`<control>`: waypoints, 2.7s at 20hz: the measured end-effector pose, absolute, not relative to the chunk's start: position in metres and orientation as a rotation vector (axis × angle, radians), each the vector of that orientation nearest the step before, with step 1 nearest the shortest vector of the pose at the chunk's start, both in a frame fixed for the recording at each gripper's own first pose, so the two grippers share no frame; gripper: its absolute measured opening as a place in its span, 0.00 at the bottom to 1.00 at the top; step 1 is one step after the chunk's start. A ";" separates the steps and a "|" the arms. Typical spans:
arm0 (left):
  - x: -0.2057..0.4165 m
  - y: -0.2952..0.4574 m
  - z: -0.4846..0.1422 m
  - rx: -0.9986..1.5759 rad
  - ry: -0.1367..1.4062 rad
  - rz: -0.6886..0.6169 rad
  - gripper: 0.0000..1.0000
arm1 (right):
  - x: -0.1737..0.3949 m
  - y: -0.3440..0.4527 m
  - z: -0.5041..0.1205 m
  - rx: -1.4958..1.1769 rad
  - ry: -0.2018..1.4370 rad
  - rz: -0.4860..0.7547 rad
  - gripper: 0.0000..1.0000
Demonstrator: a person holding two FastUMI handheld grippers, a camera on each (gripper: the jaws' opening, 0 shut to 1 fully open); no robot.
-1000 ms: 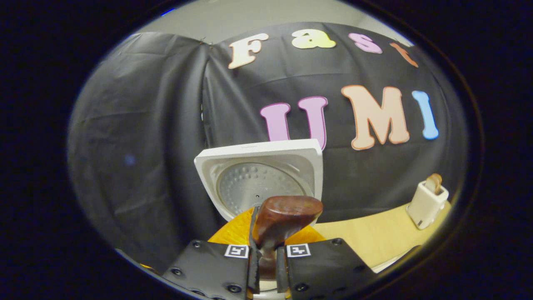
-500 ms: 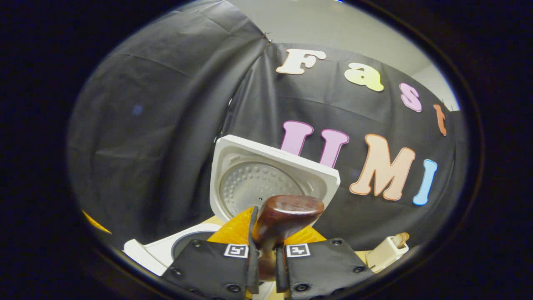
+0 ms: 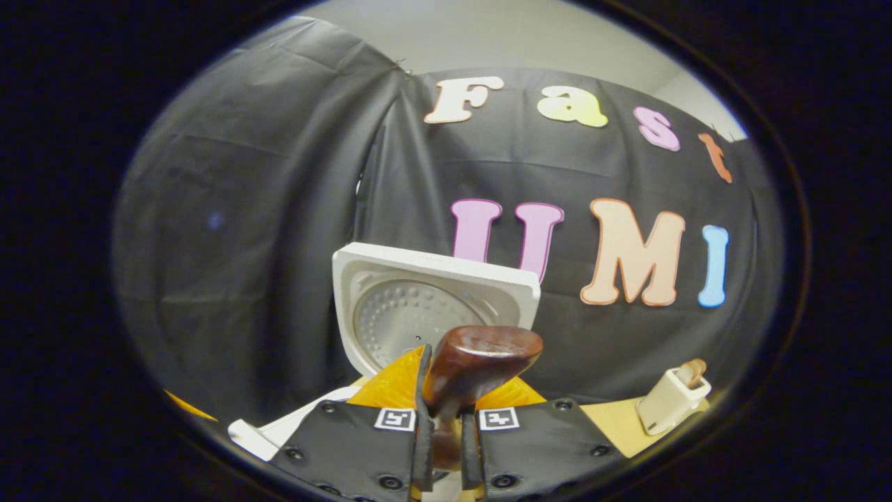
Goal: Close the left gripper, press the button to open the rice cooker; take a wooden spoon from the chopstick holder with the right hand, scoop a spoonful of rice and pour it into the rice cooker, then put the wooden spoon back into the chopstick holder.
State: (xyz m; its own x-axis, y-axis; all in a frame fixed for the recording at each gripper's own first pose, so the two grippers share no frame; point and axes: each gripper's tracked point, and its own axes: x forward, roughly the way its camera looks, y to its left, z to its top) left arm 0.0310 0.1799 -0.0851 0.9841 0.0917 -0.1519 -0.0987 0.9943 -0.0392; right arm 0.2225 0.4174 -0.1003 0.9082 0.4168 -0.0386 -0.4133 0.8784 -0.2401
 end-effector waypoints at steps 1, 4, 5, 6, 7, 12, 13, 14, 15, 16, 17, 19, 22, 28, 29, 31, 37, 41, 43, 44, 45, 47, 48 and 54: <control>0.032 0.177 -0.085 -0.048 0.151 0.092 0.95 | 0.223 0.411 -0.098 -0.214 -0.001 0.429 0.17; 0.032 0.170 -0.086 -0.046 0.149 0.083 0.95 | 0.224 0.382 -0.090 -0.066 0.049 0.422 0.18; 0.033 0.167 -0.084 -0.042 0.149 0.079 0.95 | 0.225 0.371 -0.082 -0.030 0.054 0.414 0.18; 0.035 0.164 -0.084 -0.039 0.148 0.075 0.96 | 0.225 0.356 -0.073 -0.008 0.045 0.395 0.17; 0.036 0.161 -0.082 -0.038 0.147 0.071 0.95 | 0.224 0.340 -0.063 0.003 0.030 0.371 0.17; 0.045 0.142 -0.078 -0.046 0.140 0.057 0.96 | 0.218 0.248 -0.030 0.088 0.009 0.265 0.17; 0.046 0.139 -0.077 -0.045 0.137 0.058 0.96 | 0.216 0.226 -0.023 0.092 0.002 0.236 0.17; 0.048 0.135 -0.075 -0.044 0.135 0.059 0.95 | 0.214 0.202 -0.020 0.091 -0.003 0.205 0.17; 0.049 0.132 -0.073 -0.045 0.133 0.060 0.95 | 0.213 0.178 -0.018 0.091 -0.006 0.175 0.17; 0.050 0.128 -0.073 -0.048 0.132 0.059 0.95 | 0.210 0.154 -0.015 0.093 -0.008 0.147 0.17; 0.051 0.124 -0.072 -0.051 0.131 0.058 0.95 | 0.208 0.130 -0.012 0.094 -0.011 0.119 0.17; 0.053 0.116 -0.072 -0.051 0.135 0.063 0.95 | 0.203 0.082 -0.007 0.088 -0.015 0.060 0.19; 0.055 0.108 -0.070 -0.050 0.132 0.077 0.95 | 0.195 0.014 -0.004 0.053 -0.013 -0.023 0.17; 0.062 0.093 -0.072 -0.053 0.134 0.127 0.95 | 0.184 -0.085 -0.013 0.019 0.004 -0.122 0.17; 0.063 0.092 -0.071 -0.049 0.130 0.138 0.95 | 0.184 -0.098 -0.016 0.012 0.007 -0.131 0.19; 0.066 0.089 -0.072 -0.050 0.126 0.164 0.95 | 0.189 -0.120 -0.021 0.010 0.016 -0.136 0.17; 0.072 0.066 -0.082 -0.066 0.132 0.222 0.95 | 0.215 -0.161 -0.056 -0.007 0.059 -0.109 0.17; 0.077 0.055 -0.087 -0.071 0.135 0.252 0.95 | 0.230 -0.160 -0.090 0.007 0.119 -0.056 0.18; 0.080 0.052 -0.086 -0.070 0.130 0.263 0.95 | 0.232 -0.155 -0.106 0.005 0.145 -0.030 0.18; 0.082 0.050 -0.085 -0.071 0.127 0.265 0.93 | 0.233 -0.153 -0.114 0.000 0.157 -0.021 0.18; 0.084 0.047 -0.083 -0.074 0.122 0.265 0.92 | 0.234 -0.151 -0.121 -0.004 0.171 -0.012 0.17; 0.089 0.045 -0.082 -0.077 0.119 0.267 0.95 | 0.234 -0.145 -0.133 0.000 0.191 0.007 0.17; 0.092 0.043 -0.080 -0.077 0.117 0.267 0.95 | 0.235 -0.142 -0.139 -0.003 0.200 0.011 0.19; 0.098 0.045 -0.072 -0.067 0.102 0.267 0.95 | 0.230 -0.135 -0.175 -0.032 0.253 0.016 0.19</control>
State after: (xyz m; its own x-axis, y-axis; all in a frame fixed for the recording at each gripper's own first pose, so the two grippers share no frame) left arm 0.0981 0.0447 -0.0717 0.9596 0.2594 -0.1092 -0.2663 0.9624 -0.0530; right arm 0.2299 -0.1352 -0.1754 0.9680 0.0117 -0.2506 -0.0199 0.9994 -0.0300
